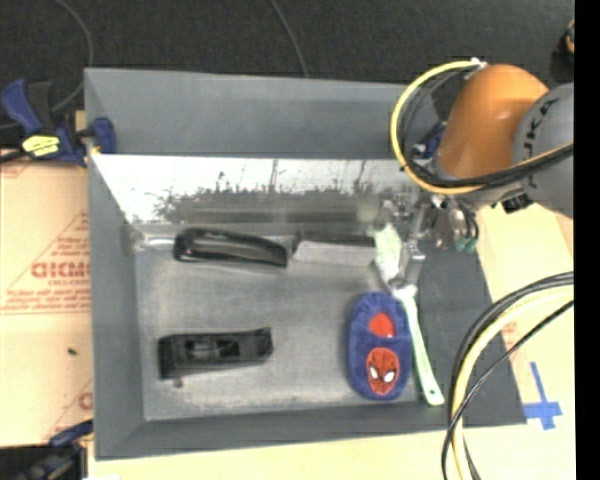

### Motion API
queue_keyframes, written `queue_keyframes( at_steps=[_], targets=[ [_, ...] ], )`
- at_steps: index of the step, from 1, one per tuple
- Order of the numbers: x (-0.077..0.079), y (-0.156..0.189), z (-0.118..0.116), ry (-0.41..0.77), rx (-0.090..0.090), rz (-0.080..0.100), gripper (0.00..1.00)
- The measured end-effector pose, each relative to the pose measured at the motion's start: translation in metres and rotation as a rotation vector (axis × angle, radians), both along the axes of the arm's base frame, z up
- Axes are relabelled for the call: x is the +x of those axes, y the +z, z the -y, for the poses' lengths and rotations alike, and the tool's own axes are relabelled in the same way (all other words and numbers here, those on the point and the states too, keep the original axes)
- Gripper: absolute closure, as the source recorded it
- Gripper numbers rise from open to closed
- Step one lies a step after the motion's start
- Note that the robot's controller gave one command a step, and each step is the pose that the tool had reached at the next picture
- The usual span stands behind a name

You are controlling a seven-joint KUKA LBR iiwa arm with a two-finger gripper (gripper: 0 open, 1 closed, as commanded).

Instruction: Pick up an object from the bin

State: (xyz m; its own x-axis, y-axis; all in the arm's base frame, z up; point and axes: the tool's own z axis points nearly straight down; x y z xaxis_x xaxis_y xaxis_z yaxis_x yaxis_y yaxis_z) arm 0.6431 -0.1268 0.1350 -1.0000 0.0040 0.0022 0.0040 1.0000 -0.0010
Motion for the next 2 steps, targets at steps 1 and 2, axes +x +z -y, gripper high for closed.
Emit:
queue_keyframes(
  at_steps=[1,2],
  targets=[
    [0.001,0.005,-0.001,0.003,-0.001,0.007,0.00],
    [-0.029,0.103,0.006,0.127,-0.001,0.001,0.00]
  ],
)
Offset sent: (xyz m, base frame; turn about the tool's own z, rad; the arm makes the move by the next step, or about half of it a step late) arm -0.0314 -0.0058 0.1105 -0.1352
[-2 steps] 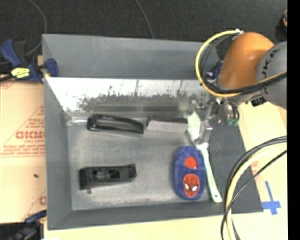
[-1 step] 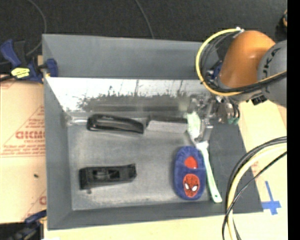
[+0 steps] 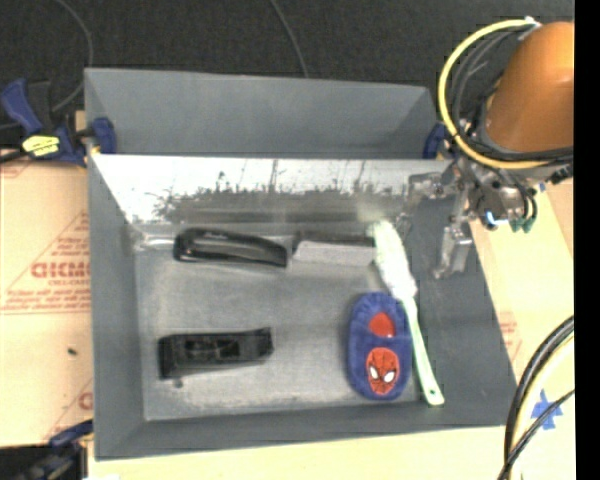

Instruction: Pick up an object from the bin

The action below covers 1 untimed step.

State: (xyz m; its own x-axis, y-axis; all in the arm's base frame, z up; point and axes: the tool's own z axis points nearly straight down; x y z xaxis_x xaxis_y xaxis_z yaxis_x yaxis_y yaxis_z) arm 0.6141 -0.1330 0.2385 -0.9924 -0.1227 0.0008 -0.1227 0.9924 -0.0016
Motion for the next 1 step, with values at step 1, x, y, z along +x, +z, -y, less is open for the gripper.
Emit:
queue_keyframes(
  at_steps=[1],
  targets=[
    [0.0138,0.0686,-0.0098,0.028,-0.002,0.014,0.00]
  ],
)
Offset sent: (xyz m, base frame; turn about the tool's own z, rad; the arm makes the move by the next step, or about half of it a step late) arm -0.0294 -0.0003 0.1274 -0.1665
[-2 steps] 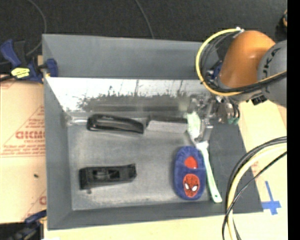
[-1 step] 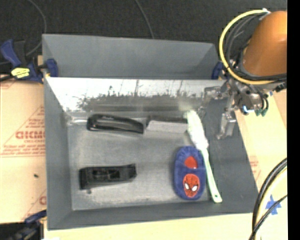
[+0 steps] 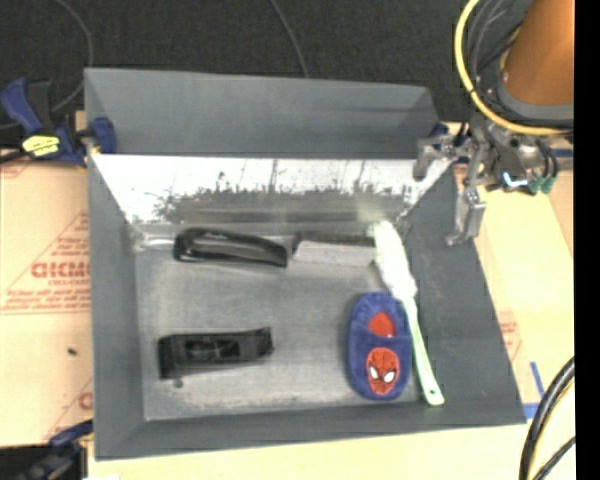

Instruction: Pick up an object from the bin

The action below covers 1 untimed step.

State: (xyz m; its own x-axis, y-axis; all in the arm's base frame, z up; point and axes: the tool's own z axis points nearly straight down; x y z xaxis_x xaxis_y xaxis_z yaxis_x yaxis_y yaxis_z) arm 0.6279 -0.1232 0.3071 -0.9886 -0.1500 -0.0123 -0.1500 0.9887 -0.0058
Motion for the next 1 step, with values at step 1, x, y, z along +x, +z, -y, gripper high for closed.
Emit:
queue_keyframes(
  at_steps=[1],
  targets=[
    [-0.0424,0.0606,0.0114,0.136,-0.001,-0.008,0.00]
  ],
)
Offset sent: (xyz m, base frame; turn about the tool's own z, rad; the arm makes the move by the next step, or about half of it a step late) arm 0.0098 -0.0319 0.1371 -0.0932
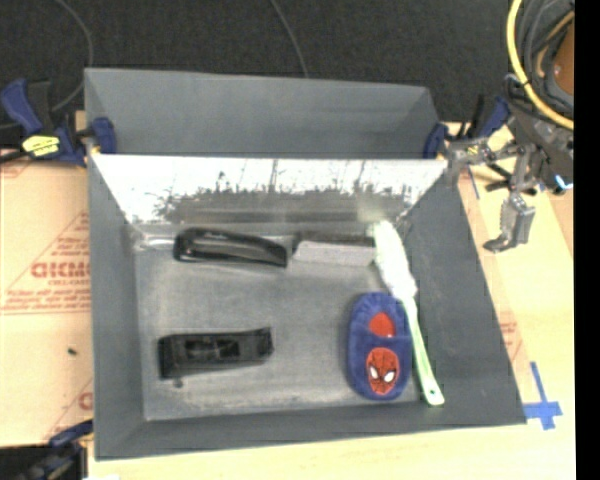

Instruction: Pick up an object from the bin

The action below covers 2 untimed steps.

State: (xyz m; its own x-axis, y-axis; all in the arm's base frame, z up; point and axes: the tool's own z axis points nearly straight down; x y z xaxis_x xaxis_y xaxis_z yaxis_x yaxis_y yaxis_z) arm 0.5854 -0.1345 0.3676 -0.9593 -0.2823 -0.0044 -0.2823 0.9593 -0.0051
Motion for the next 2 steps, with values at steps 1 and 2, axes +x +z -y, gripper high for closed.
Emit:
queue_keyframes(
  at_steps=[1,2],
  targets=[
    [0.055,0.084,0.022,-0.041,-0.003,0.025,0.00],
    [-0.025,0.095,0.022,0.067,-0.001,0.003,0.00]
  ],
)
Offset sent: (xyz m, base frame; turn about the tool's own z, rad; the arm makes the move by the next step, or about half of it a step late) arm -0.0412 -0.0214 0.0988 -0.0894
